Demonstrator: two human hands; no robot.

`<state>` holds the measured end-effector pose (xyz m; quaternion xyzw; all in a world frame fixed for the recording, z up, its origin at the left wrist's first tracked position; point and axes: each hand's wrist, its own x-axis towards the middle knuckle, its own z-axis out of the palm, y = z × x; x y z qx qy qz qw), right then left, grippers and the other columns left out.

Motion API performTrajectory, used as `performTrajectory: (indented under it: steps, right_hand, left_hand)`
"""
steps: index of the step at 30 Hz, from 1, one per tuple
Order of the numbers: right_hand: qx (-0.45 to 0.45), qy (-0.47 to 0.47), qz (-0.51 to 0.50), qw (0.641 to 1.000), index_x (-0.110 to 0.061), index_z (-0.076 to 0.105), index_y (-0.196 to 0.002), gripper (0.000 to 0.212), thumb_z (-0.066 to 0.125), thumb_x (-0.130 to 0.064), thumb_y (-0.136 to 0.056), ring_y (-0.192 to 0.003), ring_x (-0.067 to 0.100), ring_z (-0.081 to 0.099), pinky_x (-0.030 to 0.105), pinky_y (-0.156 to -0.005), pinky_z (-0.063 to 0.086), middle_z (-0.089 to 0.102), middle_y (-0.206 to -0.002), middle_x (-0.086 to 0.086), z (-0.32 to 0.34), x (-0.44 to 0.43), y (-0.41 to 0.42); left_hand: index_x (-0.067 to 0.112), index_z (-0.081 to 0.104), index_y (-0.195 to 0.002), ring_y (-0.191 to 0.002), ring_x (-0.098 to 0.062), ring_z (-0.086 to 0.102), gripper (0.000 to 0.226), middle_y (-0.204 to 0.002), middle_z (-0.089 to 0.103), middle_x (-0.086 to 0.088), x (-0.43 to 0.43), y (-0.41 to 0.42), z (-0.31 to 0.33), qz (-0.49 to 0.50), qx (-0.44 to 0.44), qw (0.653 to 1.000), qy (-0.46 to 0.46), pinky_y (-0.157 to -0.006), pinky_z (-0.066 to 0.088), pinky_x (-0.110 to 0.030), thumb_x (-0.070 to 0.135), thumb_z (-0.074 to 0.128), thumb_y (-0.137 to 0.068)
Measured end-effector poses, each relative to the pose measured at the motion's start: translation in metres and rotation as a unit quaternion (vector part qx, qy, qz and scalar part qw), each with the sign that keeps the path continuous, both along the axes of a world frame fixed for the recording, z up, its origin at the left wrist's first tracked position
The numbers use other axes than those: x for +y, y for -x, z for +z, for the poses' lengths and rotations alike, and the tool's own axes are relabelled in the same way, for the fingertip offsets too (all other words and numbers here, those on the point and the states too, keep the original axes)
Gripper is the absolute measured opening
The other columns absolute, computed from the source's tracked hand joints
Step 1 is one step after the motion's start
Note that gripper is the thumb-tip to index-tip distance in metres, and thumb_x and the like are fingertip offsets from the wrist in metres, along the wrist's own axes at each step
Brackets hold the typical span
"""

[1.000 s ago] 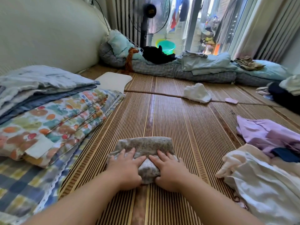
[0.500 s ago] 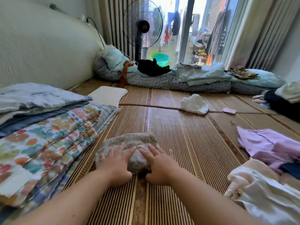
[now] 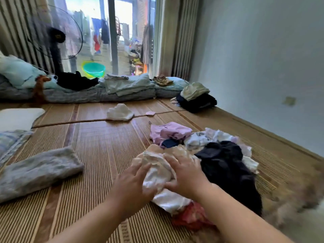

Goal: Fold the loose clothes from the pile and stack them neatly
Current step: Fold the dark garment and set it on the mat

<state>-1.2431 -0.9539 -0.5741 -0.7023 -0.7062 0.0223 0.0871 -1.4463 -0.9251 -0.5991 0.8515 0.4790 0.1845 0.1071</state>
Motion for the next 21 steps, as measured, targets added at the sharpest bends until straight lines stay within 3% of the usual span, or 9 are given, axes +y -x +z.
performTrajectory:
  steps: [7, 11, 13, 15, 17, 21]
  right_hand:
    - [0.000, 0.030, -0.199, 0.980, -0.039, 0.007, -0.151, 0.089, 0.059, -0.056, -0.080, -0.147, 0.027, 0.003, 0.055, -0.114, 0.014, 0.003, -0.161, 0.001, -0.012, -0.041, -0.139]
    - [0.009, 0.085, -0.283, 0.955, -0.037, 0.014, -0.150, 0.093, 0.063, -0.058, -0.074, -0.143, 0.033, 0.019, 0.045, -0.111, 0.027, 0.010, -0.158, 0.010, -0.030, -0.038, -0.183]
    - [0.015, 0.079, -0.266, 0.961, -0.029, 0.046, -0.131, 0.055, 0.057, -0.044, -0.079, -0.129, 0.033, 0.043, 0.039, -0.103, 0.039, 0.042, -0.141, 0.012, -0.037, -0.034, -0.196]
    - [0.032, 0.021, -0.242, 0.970, -0.022, 0.054, -0.095, 0.016, 0.050, -0.027, -0.081, -0.109, 0.032, 0.057, 0.034, -0.083, 0.044, 0.060, -0.111, 0.008, -0.037, -0.031, -0.200]
    - [0.097, -0.049, -0.233, 0.966, -0.020, 0.058, -0.093, 0.015, 0.051, -0.022, -0.080, -0.100, 0.032, 0.060, 0.033, -0.072, 0.040, 0.064, -0.101, 0.009, -0.025, -0.028, -0.198]
    - [0.259, -0.156, -0.167, 0.939, -0.016, 0.067, -0.090, 0.021, 0.056, -0.022, -0.073, -0.080, 0.024, 0.058, 0.031, -0.070, 0.044, 0.063, -0.076, 0.005, 0.042, -0.021, -0.170]
  left_hand:
    - [0.041, 0.012, -0.149, -0.144, -0.022, 0.019, 0.082, -0.159, 0.016, 0.002, -0.006, -0.137, -0.002, -0.081, 0.085, 0.993, 0.013, -0.115, 0.022, -0.043, 0.061, 0.048, -0.079]
    - [0.042, 0.011, -0.148, -0.144, -0.025, 0.017, 0.081, -0.159, 0.013, 0.003, 0.002, -0.191, -0.011, -0.100, 0.114, 0.987, 0.049, -0.113, 0.020, -0.048, 0.056, 0.047, -0.078]
    - [0.043, 0.010, -0.148, -0.145, -0.024, 0.013, 0.082, -0.160, 0.009, 0.007, 0.005, -0.208, -0.016, -0.104, 0.130, 0.984, 0.067, -0.113, 0.019, -0.052, 0.054, 0.048, -0.077]
    - [0.045, 0.006, -0.147, -0.146, -0.023, 0.012, 0.085, -0.160, 0.006, 0.008, 0.008, -0.216, -0.018, -0.105, 0.137, 0.982, 0.075, -0.113, 0.020, -0.054, 0.053, 0.051, -0.075]
    - [0.046, 0.003, -0.147, -0.145, -0.024, 0.013, 0.089, -0.160, 0.006, 0.007, 0.011, -0.216, -0.015, -0.104, 0.123, 0.984, 0.080, -0.113, 0.022, -0.053, 0.053, 0.052, -0.073]
    - [0.038, 0.006, -0.151, -0.142, -0.023, 0.022, 0.100, -0.157, 0.018, 0.002, 0.017, -0.195, 0.012, -0.075, 0.013, 0.990, 0.118, -0.111, 0.032, -0.043, 0.057, 0.062, -0.070]
